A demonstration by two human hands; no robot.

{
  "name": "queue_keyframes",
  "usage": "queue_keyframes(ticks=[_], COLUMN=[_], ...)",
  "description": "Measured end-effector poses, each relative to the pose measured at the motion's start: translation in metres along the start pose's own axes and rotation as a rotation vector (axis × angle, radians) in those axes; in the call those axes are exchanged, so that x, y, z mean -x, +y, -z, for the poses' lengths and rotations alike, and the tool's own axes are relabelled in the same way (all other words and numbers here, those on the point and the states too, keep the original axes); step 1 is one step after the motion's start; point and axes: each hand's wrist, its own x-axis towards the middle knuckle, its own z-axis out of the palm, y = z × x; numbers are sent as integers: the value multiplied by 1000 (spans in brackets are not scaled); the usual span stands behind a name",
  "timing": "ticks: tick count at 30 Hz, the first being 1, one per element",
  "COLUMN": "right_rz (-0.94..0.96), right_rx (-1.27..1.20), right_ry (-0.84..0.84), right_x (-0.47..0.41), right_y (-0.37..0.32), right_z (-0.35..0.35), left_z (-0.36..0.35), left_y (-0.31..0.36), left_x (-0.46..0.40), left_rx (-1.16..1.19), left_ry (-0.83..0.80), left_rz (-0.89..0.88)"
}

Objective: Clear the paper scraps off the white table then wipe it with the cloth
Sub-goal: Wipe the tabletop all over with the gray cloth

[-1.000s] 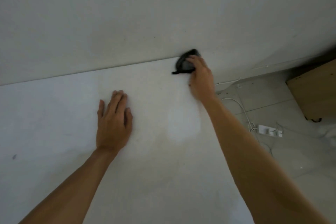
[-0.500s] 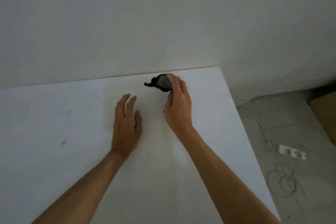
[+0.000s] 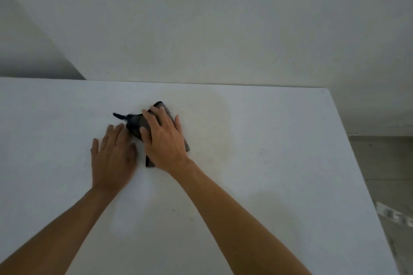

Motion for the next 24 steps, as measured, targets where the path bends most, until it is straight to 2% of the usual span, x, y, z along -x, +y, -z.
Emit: queue_keyframes(ticks=[4, 8, 10, 13, 16, 19, 21, 23, 24], right_rz=[120, 105, -13, -307, -636, -847, -831, -627, -503], right_rx=[310, 391, 397, 379, 360, 256, 129, 75, 46], right_ry=[-111, -70, 51, 252, 401, 597, 708, 709, 657], right_x=[-7, -13, -21, -23, 17, 70, 86, 76, 64], right_y=[16, 32, 55, 126, 200, 236, 228, 191, 168], right_z=[-24, -16, 4, 64, 150, 207, 212, 195, 180], left_z=[-8, -9, -7, -6, -9, -15, -18, -20, -22], left_y=[-8, 4, 12, 24, 41, 59, 70, 81, 86], left_x=[0, -8, -15, -27, -31, -28, -27, -29, -30], left_rx=[48, 128, 138, 175, 229, 264, 283, 293, 294], left_ry=[-2, 0, -3, -14, -6, -3, -8, -15, -17], left_rz=[-21, -43, -90, -141, -155, -195, -213, -234, -247])
